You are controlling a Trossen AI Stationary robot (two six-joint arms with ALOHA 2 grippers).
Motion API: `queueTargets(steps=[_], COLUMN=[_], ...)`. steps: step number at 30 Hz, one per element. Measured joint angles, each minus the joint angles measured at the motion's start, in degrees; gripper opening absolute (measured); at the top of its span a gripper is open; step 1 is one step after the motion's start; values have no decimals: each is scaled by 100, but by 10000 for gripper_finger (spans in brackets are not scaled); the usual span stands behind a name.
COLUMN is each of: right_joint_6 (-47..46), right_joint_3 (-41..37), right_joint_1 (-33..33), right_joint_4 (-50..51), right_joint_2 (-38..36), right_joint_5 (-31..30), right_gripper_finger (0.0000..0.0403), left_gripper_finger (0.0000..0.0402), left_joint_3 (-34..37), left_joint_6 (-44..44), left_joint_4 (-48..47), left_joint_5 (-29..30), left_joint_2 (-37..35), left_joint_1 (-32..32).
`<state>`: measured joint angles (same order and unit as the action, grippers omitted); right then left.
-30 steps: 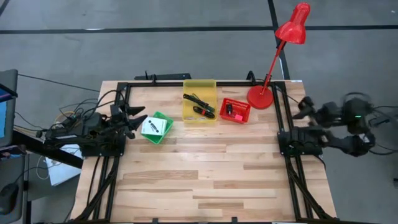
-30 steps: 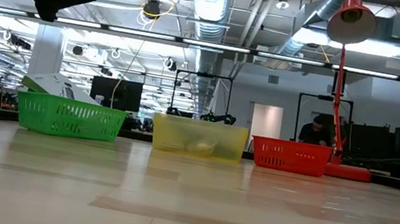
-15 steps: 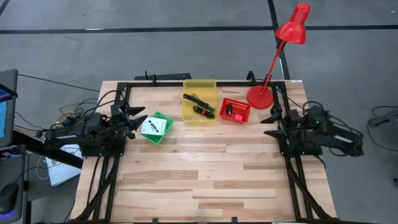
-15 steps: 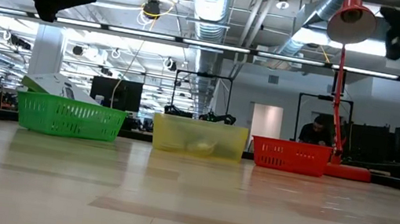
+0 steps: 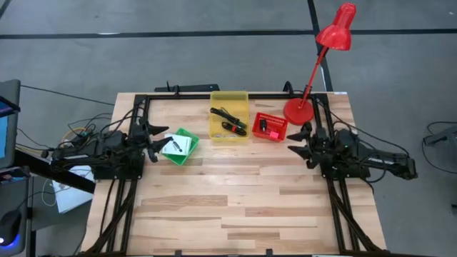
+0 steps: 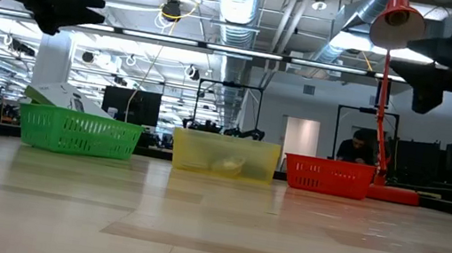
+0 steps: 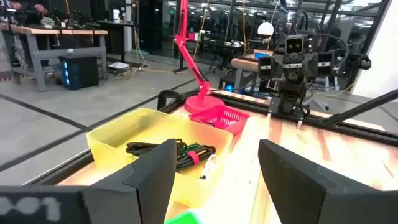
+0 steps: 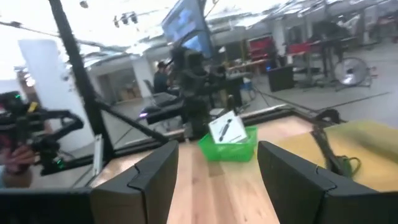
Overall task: Pick and place items into bin
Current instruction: Return to Home Position
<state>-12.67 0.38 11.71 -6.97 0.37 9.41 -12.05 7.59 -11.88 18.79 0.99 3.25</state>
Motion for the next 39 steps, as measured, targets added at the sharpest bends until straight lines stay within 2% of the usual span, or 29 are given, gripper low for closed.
queueTargets(steps=[7,11,14,24,29,33,39], right_joint_6=[-129,-583,-997,-1134,-1134,-1134,-1134], right_joint_3=[0,-2,-2,-2,-4,-4,-7], right_joint_1=[-7,-7,-7,-7,-7,-7,-7], right_joint_4=[85,531,495,501,501,500,499], right_joint_2=[-10,7,133,187,187,187,187], right_joint_5=[-204,-214,-216,-204,-203,-201,-201], right_gripper_finger=[216,216,216,216,216,216,216], left_gripper_finger=[222,222,222,222,222,222,222], left_joint_3=[-2,-2,-2,-2,-2,-2,-2], left_joint_6=[239,435,571,772,1652,1895,1797], left_joint_4=[197,283,165,-1059,-1869,-1949,-1965], left_joint_5=[7,8,-3,-197,-190,-95,-96], left_joint_2=[-2,-2,-2,-2,-2,-2,-2], left_joint_1=[1,0,2,0,0,0,0])
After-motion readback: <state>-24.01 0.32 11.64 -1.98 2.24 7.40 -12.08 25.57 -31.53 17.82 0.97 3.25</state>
